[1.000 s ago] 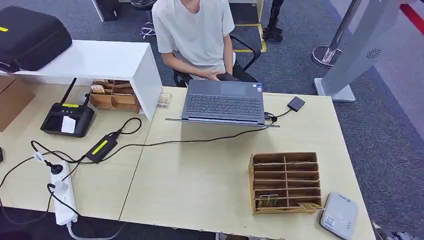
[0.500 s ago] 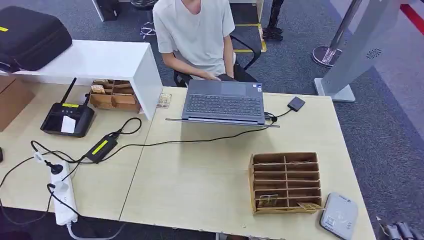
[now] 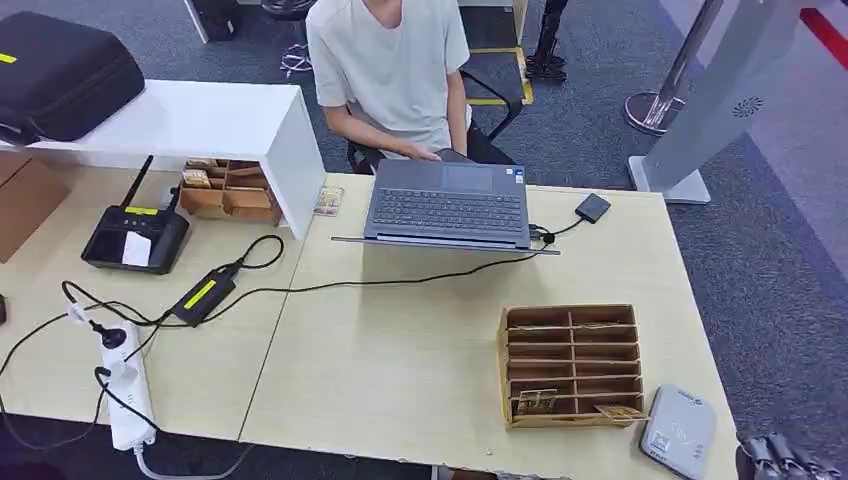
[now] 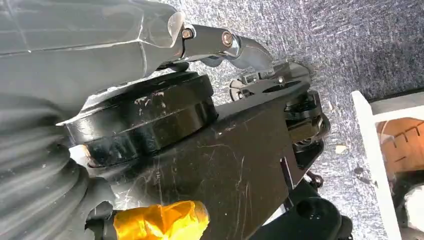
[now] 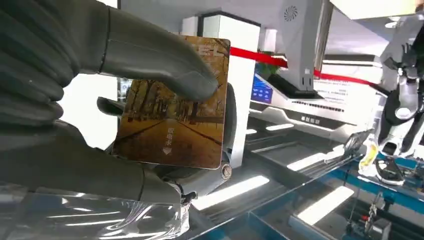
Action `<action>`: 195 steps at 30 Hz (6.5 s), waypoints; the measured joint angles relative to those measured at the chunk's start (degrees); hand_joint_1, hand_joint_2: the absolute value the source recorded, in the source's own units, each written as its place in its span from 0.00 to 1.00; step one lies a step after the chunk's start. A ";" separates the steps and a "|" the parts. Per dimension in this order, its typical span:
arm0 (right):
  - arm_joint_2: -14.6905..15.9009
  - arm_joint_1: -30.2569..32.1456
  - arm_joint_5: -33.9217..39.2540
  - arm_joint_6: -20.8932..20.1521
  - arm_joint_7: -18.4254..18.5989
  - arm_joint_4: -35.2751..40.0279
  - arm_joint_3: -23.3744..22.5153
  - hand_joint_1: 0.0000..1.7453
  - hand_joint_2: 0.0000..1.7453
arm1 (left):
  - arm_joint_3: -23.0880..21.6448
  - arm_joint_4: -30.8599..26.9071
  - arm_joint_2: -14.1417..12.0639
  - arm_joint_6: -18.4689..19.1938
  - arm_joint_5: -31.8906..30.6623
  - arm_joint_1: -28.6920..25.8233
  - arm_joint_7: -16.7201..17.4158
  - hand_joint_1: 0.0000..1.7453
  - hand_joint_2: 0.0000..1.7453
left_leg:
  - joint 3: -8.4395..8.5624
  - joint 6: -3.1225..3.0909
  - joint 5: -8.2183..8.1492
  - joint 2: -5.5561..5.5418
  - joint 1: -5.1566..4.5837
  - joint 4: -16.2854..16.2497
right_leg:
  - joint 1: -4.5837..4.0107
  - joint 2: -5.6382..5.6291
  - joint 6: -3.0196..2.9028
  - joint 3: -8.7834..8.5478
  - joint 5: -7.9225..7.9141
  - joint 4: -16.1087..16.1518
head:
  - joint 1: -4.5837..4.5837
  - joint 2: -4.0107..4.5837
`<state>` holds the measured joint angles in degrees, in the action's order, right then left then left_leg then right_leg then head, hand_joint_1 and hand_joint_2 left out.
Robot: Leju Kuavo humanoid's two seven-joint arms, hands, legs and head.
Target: Pass the card to the sensor for recognition and then transmit it.
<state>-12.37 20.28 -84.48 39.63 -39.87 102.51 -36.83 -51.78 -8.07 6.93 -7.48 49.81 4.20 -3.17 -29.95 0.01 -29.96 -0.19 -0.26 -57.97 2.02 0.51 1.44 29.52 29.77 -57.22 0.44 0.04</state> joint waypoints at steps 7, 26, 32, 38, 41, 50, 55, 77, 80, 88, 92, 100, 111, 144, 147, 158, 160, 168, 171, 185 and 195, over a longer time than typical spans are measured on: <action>0.00 -1.29 -0.46 0.00 0.00 -3.30 0.00 1.00 1.00 | -0.35 0.00 0.00 0.00 -0.02 0.05 0.28 0.00 1.00 | -0.01 0.00 0.00 -0.01 0.00 0.00 | 0.00 0.01 0.00 0.01 0.00 0.00 | 0.00 0.00; -1.99 -1.58 -3.26 0.00 0.56 -9.52 5.05 1.00 1.00 | -1.38 0.00 -0.02 0.18 -0.63 0.30 0.94 0.00 1.00 | -0.03 0.00 0.00 -0.01 0.00 0.00 | 0.00 0.01 0.00 0.01 0.00 -0.02 | 0.02 0.00; -2.21 -1.61 -5.07 0.00 3.72 -11.08 8.40 1.00 1.00 | -1.42 0.00 -0.04 0.22 -0.70 0.39 1.18 0.00 1.00 | -0.03 0.00 0.00 -0.01 0.00 0.00 | 0.00 0.01 0.00 0.01 0.00 -0.02 | 0.00 0.00; -2.14 -1.53 -5.20 0.00 8.42 -12.57 11.61 1.00 1.00 | -2.25 0.00 -0.13 0.33 -0.85 0.47 1.35 0.00 1.00 | -0.02 0.00 0.00 -0.01 0.01 0.00 | -0.01 0.01 0.00 0.01 0.00 -0.03 | 0.00 0.00; -1.53 -1.24 -5.49 0.00 11.58 -13.15 13.44 1.00 1.00 | -2.38 0.00 -0.15 0.37 -0.85 0.53 1.40 0.00 1.00 | -0.03 0.00 0.00 -0.01 0.01 0.00 | 0.00 0.01 0.00 0.01 0.00 -0.03 | 0.00 0.00; 5.71 -0.87 -5.58 0.00 31.16 -17.03 21.03 1.00 1.00 | -3.25 0.00 -0.20 0.46 -0.81 0.84 1.60 0.00 1.00 | -0.03 0.00 0.00 -0.01 -0.01 -0.03 | 0.01 0.01 0.00 0.01 0.00 -0.02 | 0.00 0.00; 9.37 -1.40 -5.58 0.55 33.75 -20.67 22.38 1.00 1.00 | -3.30 0.00 -0.24 0.42 -0.59 0.91 1.81 0.00 1.00 | -0.02 0.00 -0.01 0.02 0.00 -0.04 | -0.02 -0.01 0.00 0.01 0.00 -0.01 | 0.00 0.00; 12.79 -5.36 -5.49 1.07 32.70 -31.69 12.35 1.00 1.00 | -4.15 0.00 -0.28 0.24 0.37 1.02 2.34 0.00 1.00 | 0.16 -0.10 -0.03 0.00 0.16 -0.22 | -0.13 -0.01 0.23 -0.29 -0.16 0.20 | 0.02 0.00; 12.94 -5.33 -5.40 1.11 30.99 -30.53 12.17 1.00 1.00 | -4.15 0.00 -0.31 0.22 0.35 1.02 2.36 0.00 1.00 | 0.16 -0.10 -0.03 0.00 0.16 -0.24 | -0.13 -0.02 0.27 -0.29 -0.19 0.22 | 0.02 0.00; 8.53 -5.97 4.25 0.96 -0.55 -17.32 -0.39 1.00 1.00 | -4.35 0.00 -0.83 1.42 0.35 0.95 1.84 0.00 1.00 | -0.05 -0.14 -0.01 -0.07 0.13 -0.26 | -0.11 0.05 0.32 -0.21 -0.26 0.17 | 0.00 0.00; 7.08 -5.82 7.17 0.94 -0.02 -9.17 -2.82 1.00 1.00 | -4.87 0.00 -0.94 1.68 0.37 0.96 1.25 0.00 1.00 | -0.09 -0.14 -0.02 0.03 0.16 -0.24 | -0.14 -0.07 0.31 -0.12 -0.25 0.16 | 0.02 0.00; 5.20 -5.34 7.52 0.92 -0.13 -0.45 -2.93 1.00 1.00 | -5.33 0.00 -0.96 1.68 0.50 0.96 0.79 0.00 1.00 | -0.13 -0.14 -0.01 0.03 0.16 -0.23 | -0.13 -0.05 0.31 -0.10 -0.25 0.16 | 0.02 0.00; 4.74 -6.11 9.46 0.79 -0.13 5.36 -2.16 1.00 1.00 | -6.12 0.00 -1.09 1.77 0.39 1.01 0.37 0.00 1.00 | -0.15 -0.14 -0.01 -0.01 0.16 -0.23 | -0.13 -0.02 0.31 -0.10 -0.25 0.16 | 0.02 0.00; 30.33 -69.76 -5.64 -7.54 48.92 -47.26 72.85 1.00 1.00 | -11.63 0.02 -1.62 3.65 -1.99 1.90 -1.29 0.00 1.00 | -0.98 -0.19 0.84 -0.35 0.09 -0.35 | -0.06 0.20 0.44 0.74 -0.86 -0.27 | 0.02 0.00; 28.21 -71.49 -5.62 -7.43 49.44 -50.05 75.34 1.00 1.00 | -12.26 0.02 -1.68 3.78 -2.08 1.92 -1.86 0.00 1.00 | -1.02 -0.19 0.84 -0.38 0.09 -0.35 | -0.06 0.22 0.44 0.76 -0.86 -0.26 | 0.00 0.00; 22.67 -73.25 -5.58 -7.19 51.25 -55.65 82.73 1.00 1.00 | -13.18 0.26 -1.75 4.90 -2.23 2.01 -2.67 0.00 1.00 | -1.00 -0.19 0.84 -0.43 0.07 -0.36 | -0.04 0.26 0.43 0.77 -0.86 -0.26 | 0.02 0.00; 22.36 -73.25 -5.58 -7.19 51.23 -56.00 83.08 1.00 1.00 | -13.18 0.31 -1.77 4.92 -2.21 2.01 -2.77 0.00 1.00 | -0.74 -0.20 0.87 -0.46 0.06 -0.37 | -0.03 0.28 0.44 0.81 -0.87 -0.26 | 0.00 0.00; 21.97 -73.29 -5.58 -7.17 50.56 -56.83 84.06 0.00 1.00 | -13.18 0.35 -1.60 4.83 -0.96 1.88 -3.56 0.00 1.00 | -0.74 -0.22 0.92 -0.48 0.01 -0.38 | 0.01 0.31 0.44 0.83 -0.87 -0.26 | 0.00 0.00; 21.97 -73.29 -5.55 -7.19 50.56 -56.83 84.41 0.00 1.00 | -13.18 0.48 -1.51 4.70 -0.92 1.98 -3.08 0.00 1.00 | -0.73 -0.21 0.93 -0.49 0.01 -0.38 | 0.01 0.31 0.44 0.83 -0.87 -0.26 | 0.00 0.00; 25.51 -71.50 -5.55 -7.43 50.66 -50.99 83.47 0.00 1.00 | -13.18 0.52 -1.22 3.61 0.28 2.07 -2.40 0.00 1.00 | -0.76 -0.21 0.95 -0.48 -0.02 -0.40 | 0.03 0.31 0.44 0.88 -0.88 -0.26 | 0.00 0.00; 31.49 -63.14 -5.53 -5.66 49.82 -38.24 76.64 0.00 0.00 | -13.18 0.57 -1.44 3.67 1.50 2.05 -2.58 0.00 1.00 | -0.77 -0.21 0.95 -0.58 -0.02 -0.43 | 0.03 0.46 0.44 0.92 -0.87 -0.24 | 0.02 0.00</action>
<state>19.12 -42.86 -90.01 33.97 9.95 64.26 39.81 -64.96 -7.50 5.49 -3.80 51.32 6.26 -5.75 -30.72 -0.19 -29.01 -0.77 -0.28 -58.40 2.04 0.97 1.88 30.44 28.90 -57.47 0.46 0.04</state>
